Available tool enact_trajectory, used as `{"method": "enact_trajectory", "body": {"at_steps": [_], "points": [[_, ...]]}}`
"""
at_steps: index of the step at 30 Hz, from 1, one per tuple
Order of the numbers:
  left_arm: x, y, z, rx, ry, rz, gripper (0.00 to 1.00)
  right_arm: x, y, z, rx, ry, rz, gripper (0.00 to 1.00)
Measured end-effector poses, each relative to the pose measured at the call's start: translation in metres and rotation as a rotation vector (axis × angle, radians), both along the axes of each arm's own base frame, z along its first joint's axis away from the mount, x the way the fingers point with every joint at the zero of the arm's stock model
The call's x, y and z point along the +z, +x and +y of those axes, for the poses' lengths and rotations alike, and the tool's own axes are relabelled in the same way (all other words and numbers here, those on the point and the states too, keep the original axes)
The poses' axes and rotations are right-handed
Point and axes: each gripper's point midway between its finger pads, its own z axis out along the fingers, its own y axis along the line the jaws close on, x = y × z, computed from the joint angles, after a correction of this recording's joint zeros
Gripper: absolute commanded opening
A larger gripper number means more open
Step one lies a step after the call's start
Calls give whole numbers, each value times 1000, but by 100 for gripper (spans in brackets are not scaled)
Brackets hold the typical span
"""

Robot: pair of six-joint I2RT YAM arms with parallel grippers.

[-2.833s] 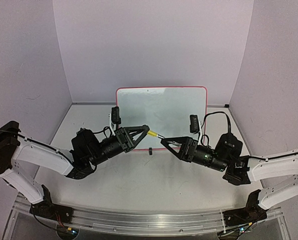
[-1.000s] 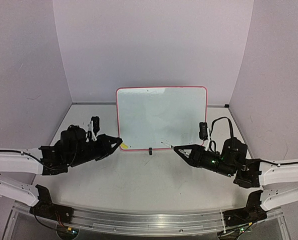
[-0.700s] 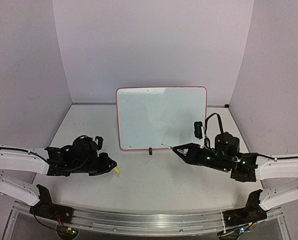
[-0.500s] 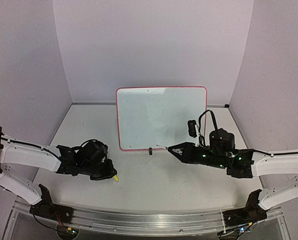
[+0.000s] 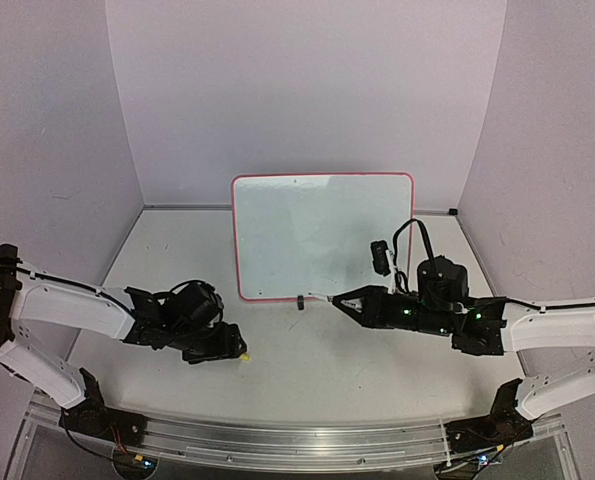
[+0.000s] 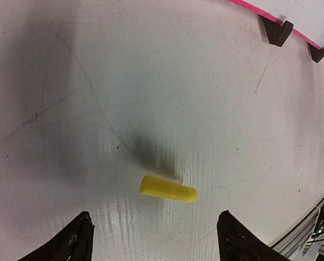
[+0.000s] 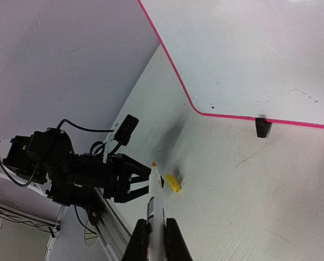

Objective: Write a sentence on the whiteboard
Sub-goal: Place the pen cap at the center of the board, then hold the whiteboard at the center of the board.

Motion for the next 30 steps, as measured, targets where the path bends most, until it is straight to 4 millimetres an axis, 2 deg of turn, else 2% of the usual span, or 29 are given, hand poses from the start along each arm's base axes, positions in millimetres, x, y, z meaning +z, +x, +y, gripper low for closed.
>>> {"method": "enact_trajectory", "body": {"at_steps": [6,14,17,24,30], "points": [[6,2,9,-7,80,-8,89,1,-2,-3,0,-10,0,0],[51,21,13,-103,143,-110,91,7,-6,-9,10,-22,-28,0],[69,40,29,-117,157,-133,91,4,-6,-10,15,-51,-28,0],[121,94,60,-159,117,-202,92,13,1,-3,37,-64,-49,0],[158,127,69,-239,28,-329,91,12,26,0,51,-83,-37,0]]}}
